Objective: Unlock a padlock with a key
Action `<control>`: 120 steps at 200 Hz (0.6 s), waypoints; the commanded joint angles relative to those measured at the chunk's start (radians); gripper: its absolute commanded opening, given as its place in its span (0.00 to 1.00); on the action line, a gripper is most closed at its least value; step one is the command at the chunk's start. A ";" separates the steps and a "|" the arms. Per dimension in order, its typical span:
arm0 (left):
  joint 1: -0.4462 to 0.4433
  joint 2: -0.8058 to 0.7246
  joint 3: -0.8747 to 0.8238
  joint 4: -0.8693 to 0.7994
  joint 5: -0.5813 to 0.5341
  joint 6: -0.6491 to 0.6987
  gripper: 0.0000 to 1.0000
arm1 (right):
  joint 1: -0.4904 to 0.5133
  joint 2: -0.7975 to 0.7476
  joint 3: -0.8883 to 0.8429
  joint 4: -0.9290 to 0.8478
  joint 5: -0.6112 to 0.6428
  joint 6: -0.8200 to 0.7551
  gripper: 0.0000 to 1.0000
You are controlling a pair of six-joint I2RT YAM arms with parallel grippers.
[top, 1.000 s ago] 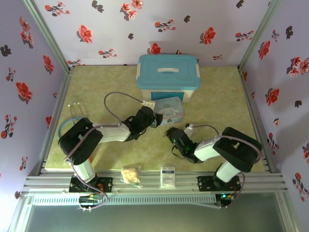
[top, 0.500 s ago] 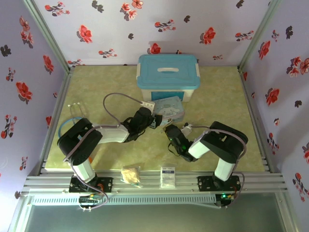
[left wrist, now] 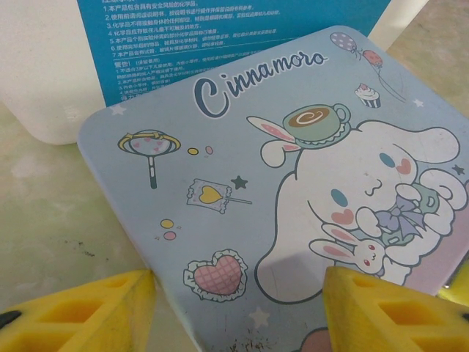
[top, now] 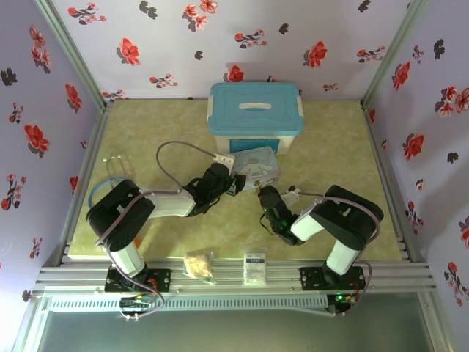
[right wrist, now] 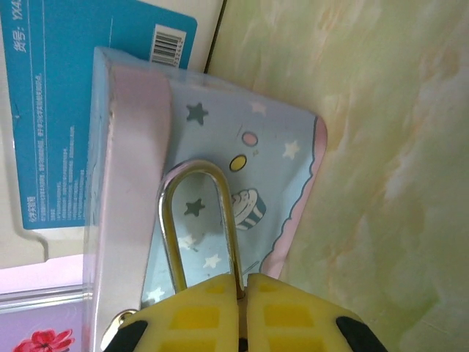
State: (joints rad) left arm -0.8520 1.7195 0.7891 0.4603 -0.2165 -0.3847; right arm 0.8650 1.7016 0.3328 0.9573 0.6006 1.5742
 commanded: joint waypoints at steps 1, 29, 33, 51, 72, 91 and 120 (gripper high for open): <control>0.011 0.035 -0.062 -0.251 0.017 0.039 0.61 | -0.007 -0.044 -0.030 0.006 0.049 -0.024 0.00; 0.025 0.025 -0.050 -0.265 0.023 0.013 0.63 | -0.008 -0.149 -0.059 -0.151 0.009 -0.074 0.00; 0.028 0.024 -0.046 -0.267 0.023 0.009 0.63 | -0.008 -0.171 -0.061 -0.183 0.003 -0.085 0.00; 0.042 0.025 -0.021 -0.281 0.035 -0.007 0.65 | -0.028 -0.283 -0.032 -0.403 -0.074 -0.154 0.00; 0.055 0.009 -0.001 -0.285 0.049 -0.028 0.67 | -0.064 -0.380 0.010 -0.642 -0.207 -0.266 0.00; 0.058 -0.007 0.019 -0.290 0.067 -0.035 0.68 | -0.153 -0.408 -0.029 -0.653 -0.409 -0.326 0.00; 0.062 -0.033 0.044 -0.303 0.074 -0.046 0.73 | -0.207 -0.445 -0.024 -0.704 -0.536 -0.397 0.00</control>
State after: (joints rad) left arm -0.8047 1.6966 0.8318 0.3351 -0.1478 -0.4271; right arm 0.6872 1.2854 0.3092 0.3771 0.2371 1.2861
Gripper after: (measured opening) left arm 0.720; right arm 0.064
